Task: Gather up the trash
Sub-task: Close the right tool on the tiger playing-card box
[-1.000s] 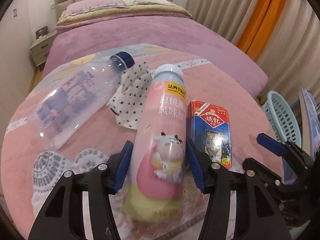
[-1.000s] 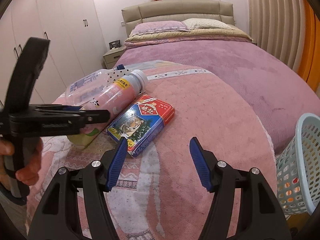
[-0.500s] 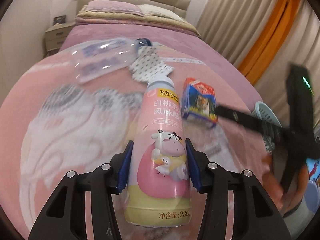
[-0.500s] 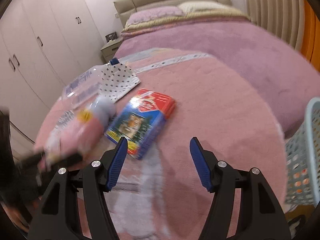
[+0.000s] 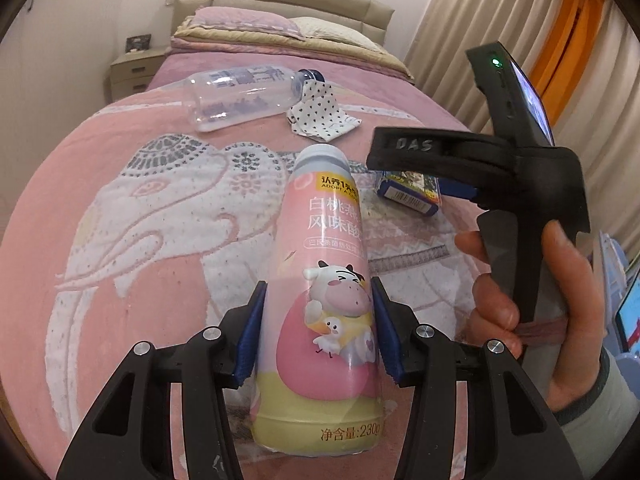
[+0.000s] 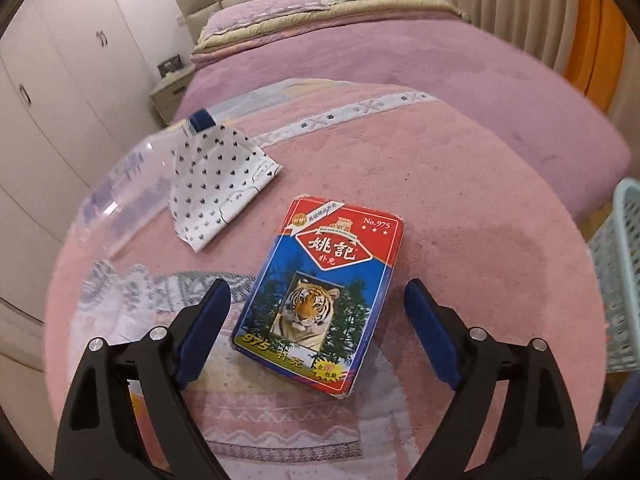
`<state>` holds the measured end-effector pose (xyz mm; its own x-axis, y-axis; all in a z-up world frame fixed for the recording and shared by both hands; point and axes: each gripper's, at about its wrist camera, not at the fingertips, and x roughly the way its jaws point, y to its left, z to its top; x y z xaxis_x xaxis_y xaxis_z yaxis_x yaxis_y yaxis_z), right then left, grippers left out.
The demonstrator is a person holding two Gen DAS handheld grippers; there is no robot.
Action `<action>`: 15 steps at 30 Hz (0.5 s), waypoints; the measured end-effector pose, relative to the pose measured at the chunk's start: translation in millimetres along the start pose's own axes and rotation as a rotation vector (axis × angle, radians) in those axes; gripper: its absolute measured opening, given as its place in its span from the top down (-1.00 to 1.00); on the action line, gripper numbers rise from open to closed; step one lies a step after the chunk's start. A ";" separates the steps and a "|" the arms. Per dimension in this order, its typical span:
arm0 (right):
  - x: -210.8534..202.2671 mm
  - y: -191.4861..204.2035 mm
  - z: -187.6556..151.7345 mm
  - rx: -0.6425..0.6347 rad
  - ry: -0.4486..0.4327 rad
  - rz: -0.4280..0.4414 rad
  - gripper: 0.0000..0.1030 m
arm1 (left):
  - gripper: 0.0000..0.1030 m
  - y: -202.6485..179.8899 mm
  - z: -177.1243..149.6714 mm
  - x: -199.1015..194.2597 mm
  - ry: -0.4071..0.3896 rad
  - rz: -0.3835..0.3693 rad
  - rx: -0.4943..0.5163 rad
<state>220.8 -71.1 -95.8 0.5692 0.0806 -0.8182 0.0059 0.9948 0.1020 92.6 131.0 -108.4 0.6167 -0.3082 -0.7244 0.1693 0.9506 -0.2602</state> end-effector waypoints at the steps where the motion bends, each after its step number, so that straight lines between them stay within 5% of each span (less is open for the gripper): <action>1: -1.0 1.7 -2.3 -0.015 -0.008 -0.021 -0.50 | 0.08 -2.1 -1.2 -1.3 0.000 0.005 0.003; 3: -3.2 1.7 -4.5 -0.031 -0.013 -0.022 -0.33 | 0.08 -8.9 -3.0 -1.9 0.003 0.017 0.011; 15: -46.5 -55.2 -36.8 -0.074 -0.034 0.109 -0.23 | 0.08 -48.8 -17.2 -2.8 0.049 0.073 0.080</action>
<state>163.7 -127.5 -84.2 0.5910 0.1875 -0.7846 -0.1171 0.9822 0.1465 69.4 84.8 -104.6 0.5917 -0.2378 -0.7703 0.1875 0.9699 -0.1555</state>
